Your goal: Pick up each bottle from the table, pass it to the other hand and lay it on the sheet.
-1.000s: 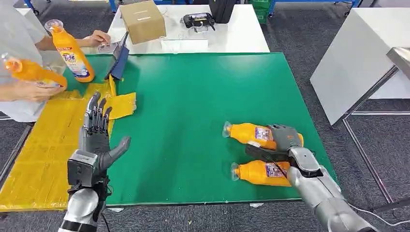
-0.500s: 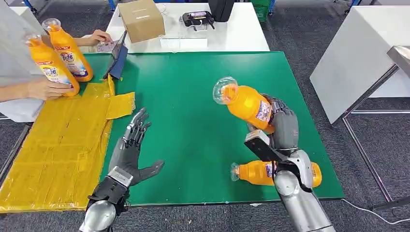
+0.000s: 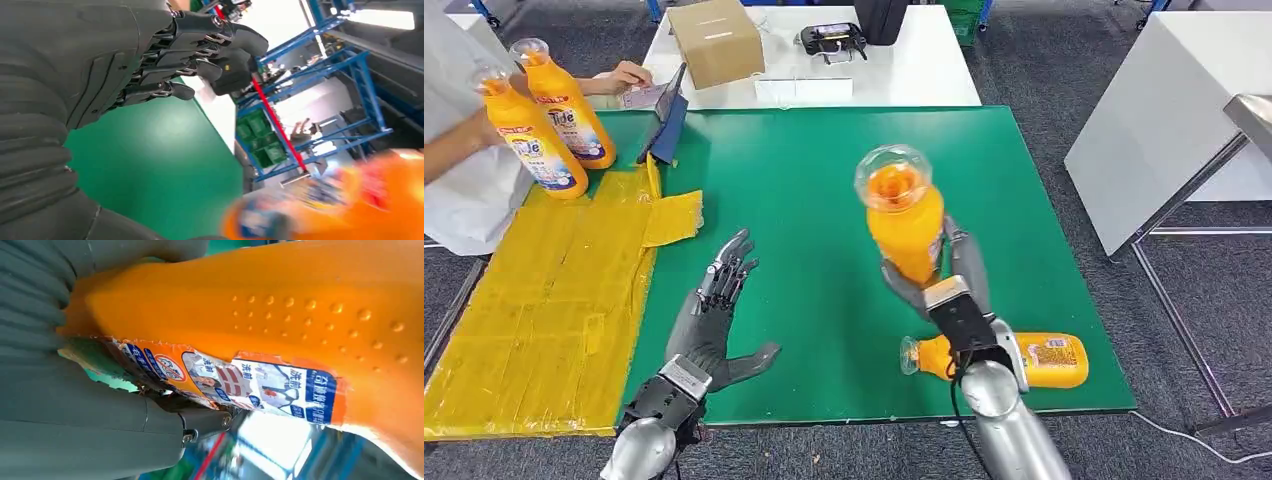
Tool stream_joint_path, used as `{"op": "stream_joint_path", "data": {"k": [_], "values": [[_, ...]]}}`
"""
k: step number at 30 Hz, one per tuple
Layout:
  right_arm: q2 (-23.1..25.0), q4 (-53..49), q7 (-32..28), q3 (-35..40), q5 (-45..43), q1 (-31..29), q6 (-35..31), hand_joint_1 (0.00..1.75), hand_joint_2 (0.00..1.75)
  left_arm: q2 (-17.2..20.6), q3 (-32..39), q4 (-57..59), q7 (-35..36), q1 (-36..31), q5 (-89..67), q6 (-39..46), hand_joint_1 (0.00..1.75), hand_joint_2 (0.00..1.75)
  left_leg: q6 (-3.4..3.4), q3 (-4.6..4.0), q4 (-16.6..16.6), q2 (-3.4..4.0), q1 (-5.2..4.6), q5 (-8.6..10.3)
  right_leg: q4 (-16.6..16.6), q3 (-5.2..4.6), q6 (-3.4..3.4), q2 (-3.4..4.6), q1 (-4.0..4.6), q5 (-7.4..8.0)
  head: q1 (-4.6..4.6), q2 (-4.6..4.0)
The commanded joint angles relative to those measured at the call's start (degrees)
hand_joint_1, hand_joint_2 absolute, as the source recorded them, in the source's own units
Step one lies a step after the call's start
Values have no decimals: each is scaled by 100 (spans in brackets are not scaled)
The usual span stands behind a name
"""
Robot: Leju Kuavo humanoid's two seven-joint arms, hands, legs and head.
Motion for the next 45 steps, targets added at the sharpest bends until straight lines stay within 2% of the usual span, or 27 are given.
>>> {"op": "stream_joint_path", "data": {"k": [1, 6, 7, 8, 11, 15, 17, 18, 20, 23, 24, 25, 32, 38, 43, 44, 45], "values": [[578, 2020, -250, 1169, -202, -530, 244, 175, 175, 91, -405, 320, 1, -451, 122, 73, 0, 175, -11, 42, -5, 8, 9, -15, -9, 38, -12, 42, 4, -8, 0, 0], [619, 2088, -251, 1283, -187, -548, 283, 175, 175, 94, -415, 324, -7, -468, 135, 83, 0, 175, -13, 48, -5, 8, 10, -18, -8, 44, -14, 46, 4, -10, 0, 0], [639, 2143, -255, 1374, -183, -575, 322, 175, 175, 98, -427, 331, -12, -481, 139, 97, 0, 175, -7, 25, -5, 5, 6, -7, -7, 23, -8, 26, 3, -3, 0, 0], [653, 2447, -169, 1988, -120, -707, 675, 175, 175, 114, -479, 353, -75, -541, 181, 228, 0, 175, -9, 35, -6, 10, 9, -13, -6, 31, -10, 39, 3, -8, 0, 0], [738, 2736, -153, 2358, 46, -758, 600, 175, 175, 98, -496, 396, -92, -583, 164, 311, 0, 175, -6, 21, -4, 4, 6, -9, -5, 20, -10, 26, 1, -8, 0, 0], [763, 2894, -163, 2577, 113, -847, 532, 175, 175, 92, -555, 481, -88, -653, 3, 433, 0, 175, -15, 54, -2, -9, 12, -25, -1, 54, -21, 41, 3, -26, -2, 0], [753, 2851, -168, 2610, 106, -867, 533, 175, 175, 88, -583, 534, -76, -673, -108, 511, 0, 175, -17, 61, 5, -15, 15, -32, 3, 61, -23, 43, 4, -34, 0, 0], [740, 2797, -193, 2631, 106, -862, 499, 175, 175, 72, -603, 581, -44, -682, -327, 675, 0, 175, -8, 30, -4, -5, 7, -12, -4, 30, -12, 24, 1, -14, 2, 0], [650, 2547, -216, 2723, 213, -812, 342, 175, 175, 39, -626, 737, 74, -700, -804, 1082, 0, 175, -8, 30, -1, -6, 8, -14, -3, 30, -11, 27, 2, -15, 2, 0], [551, 2312, -200, 2816, 342, -738, 279, 175, 175, 12, -555, 860, 118, -722, -877, 1218, 0, 175, -10, 51, -1, -24, 12, -25, -5, 55, -14, 24, 3, -29, 0, 0], [534, 2262, -215, 2850, 388, -719, 252, 175, 175, 12, -520, 912, 137, -751, -895, 1236, 54, 175, -9, 47, 2, -25, 10, -24, -3, 51, -13, 20, 1, -29, 2, 0], [506, 2165, -217, 2879, 425, -693, 227, 175, 175, -6, -465, 992, 175, -783, -1036, 1340, 175, 175, -7, 33, -3, -16, 8, -15, -5, 35, -11, 16, 1, -19, 0, 0], [488, 2070, -223, 2898, 457, -671, 194, 175, 175, -13, -427, 1054, 205, -809, -1116, 1375, 175, 175, -7, 17, -2, -12, 6, -7, -3, 17, -11, 12, 1, -12, 2, 0], [341, 1465, -162, 2681, 602, -477, -115, 175, 175, -15, -275, 1281, 379, -846, -1383, 1356, 175, 175, -8, 25, 0, -18, 7, -13, -1, 25, -12, 12, 1, -18, 0, 0], [270, 1016, -174, 2329, 710, -280, -487, 175, 175, 2, -101, 1288, 390, -856, -939, 939, 175, 175, -8, 32, 1, -15, 6, -18, -1, 34, -12, 22, -1, -21, 2, 0], [230, 861, -188, 2218, 840, -214, -697, 166, 175, -4, 11, 1271, 367, -859, -933, 1033, 175, 175, -5, 13, -2, -11, 3, -7, -1, 14, -9, 11, -1, -11, 4, 0], [167, 699, -186, 2143, 901, -152, -790, 65, 175, 8, 101, 1235, 372, -867, -896, 1063, 175, 175, -7, 20, 1, -14, 3, -12, 2, 21, -12, 16, -3, -17, 2, 0]]}}
